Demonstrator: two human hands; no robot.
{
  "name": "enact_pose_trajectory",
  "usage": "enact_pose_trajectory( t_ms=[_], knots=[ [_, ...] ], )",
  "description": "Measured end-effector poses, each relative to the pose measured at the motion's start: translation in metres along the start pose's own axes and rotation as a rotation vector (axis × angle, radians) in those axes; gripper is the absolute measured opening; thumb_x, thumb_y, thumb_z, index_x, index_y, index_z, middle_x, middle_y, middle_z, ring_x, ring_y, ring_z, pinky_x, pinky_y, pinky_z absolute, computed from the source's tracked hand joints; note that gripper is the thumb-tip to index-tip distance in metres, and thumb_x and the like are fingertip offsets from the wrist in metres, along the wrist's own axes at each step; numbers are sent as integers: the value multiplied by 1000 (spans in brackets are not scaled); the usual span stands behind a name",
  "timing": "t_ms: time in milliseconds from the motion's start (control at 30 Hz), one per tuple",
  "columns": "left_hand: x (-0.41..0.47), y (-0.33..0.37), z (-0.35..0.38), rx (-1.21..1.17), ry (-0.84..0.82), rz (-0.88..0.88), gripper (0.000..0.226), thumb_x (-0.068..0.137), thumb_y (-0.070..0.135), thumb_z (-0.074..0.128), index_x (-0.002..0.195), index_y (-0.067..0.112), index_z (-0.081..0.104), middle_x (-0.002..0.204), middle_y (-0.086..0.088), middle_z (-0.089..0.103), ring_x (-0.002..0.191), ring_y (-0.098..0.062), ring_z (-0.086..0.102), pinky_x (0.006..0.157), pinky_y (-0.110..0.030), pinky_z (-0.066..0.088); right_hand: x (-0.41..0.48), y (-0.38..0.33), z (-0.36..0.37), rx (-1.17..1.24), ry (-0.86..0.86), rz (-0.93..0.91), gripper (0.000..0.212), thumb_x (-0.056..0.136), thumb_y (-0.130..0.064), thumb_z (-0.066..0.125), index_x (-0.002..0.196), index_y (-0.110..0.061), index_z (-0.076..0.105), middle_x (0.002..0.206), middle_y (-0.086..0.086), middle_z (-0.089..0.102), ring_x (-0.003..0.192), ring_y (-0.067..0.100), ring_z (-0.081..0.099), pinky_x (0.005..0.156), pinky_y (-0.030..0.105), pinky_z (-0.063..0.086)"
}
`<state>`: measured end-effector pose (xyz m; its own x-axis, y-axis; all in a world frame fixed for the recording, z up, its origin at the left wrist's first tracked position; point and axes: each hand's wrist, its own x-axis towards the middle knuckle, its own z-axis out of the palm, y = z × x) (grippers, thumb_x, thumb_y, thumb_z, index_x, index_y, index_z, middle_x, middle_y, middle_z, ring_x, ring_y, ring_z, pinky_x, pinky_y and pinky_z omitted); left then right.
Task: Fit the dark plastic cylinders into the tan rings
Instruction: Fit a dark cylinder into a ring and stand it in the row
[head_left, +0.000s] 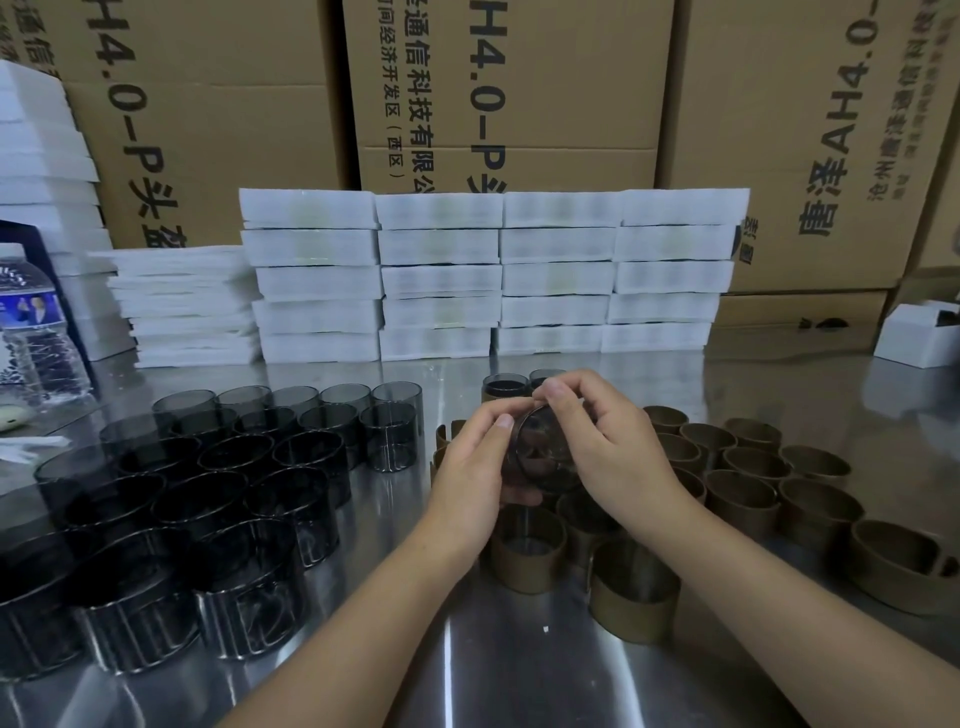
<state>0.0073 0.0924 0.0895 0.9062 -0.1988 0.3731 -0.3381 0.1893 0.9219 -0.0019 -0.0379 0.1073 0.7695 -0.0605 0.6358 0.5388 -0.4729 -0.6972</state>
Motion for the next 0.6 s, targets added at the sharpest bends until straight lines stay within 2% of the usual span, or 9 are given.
enact_pose_trajectory(
  t_ms=[67,200,367,467,600],
  knots=[
    [0,1,0,-30,17,-8,37,105,19,36,100,33,69,108,-6,71,93,-24,70,56,-29,56,0,-1,0,34,-14,-9,17,97,-32,49,85,-36,60,74,-14,63,73,-2,59,66,14,43],
    [0,2,1,-128,71,-41,36,105,21,35,99,25,71,105,-7,71,87,-23,71,55,-35,58,1,1,1,87,-32,-19,19,97,-28,52,84,-35,62,75,-17,65,76,-3,61,69,13,46],
    [1,2,3,-191,140,-49,41,104,22,37,88,26,74,99,-9,72,83,-21,71,54,-34,56,1,0,1,105,-53,-43,21,98,-25,50,87,-37,63,82,-20,67,84,-3,62,73,10,46],
    [1,1,3,-190,170,-61,40,104,23,37,90,24,74,98,-10,73,82,-21,72,54,-34,57,1,0,1,108,-73,-54,22,100,-24,49,89,-36,64,88,-19,69,88,-3,63,76,10,46],
    [2,1,1,-157,201,-70,39,104,22,35,93,23,73,85,-3,75,74,-17,73,50,-31,55,1,0,1,88,-97,-59,22,99,-22,49,91,-37,64,89,-19,69,90,-3,63,80,12,47]
  ],
)
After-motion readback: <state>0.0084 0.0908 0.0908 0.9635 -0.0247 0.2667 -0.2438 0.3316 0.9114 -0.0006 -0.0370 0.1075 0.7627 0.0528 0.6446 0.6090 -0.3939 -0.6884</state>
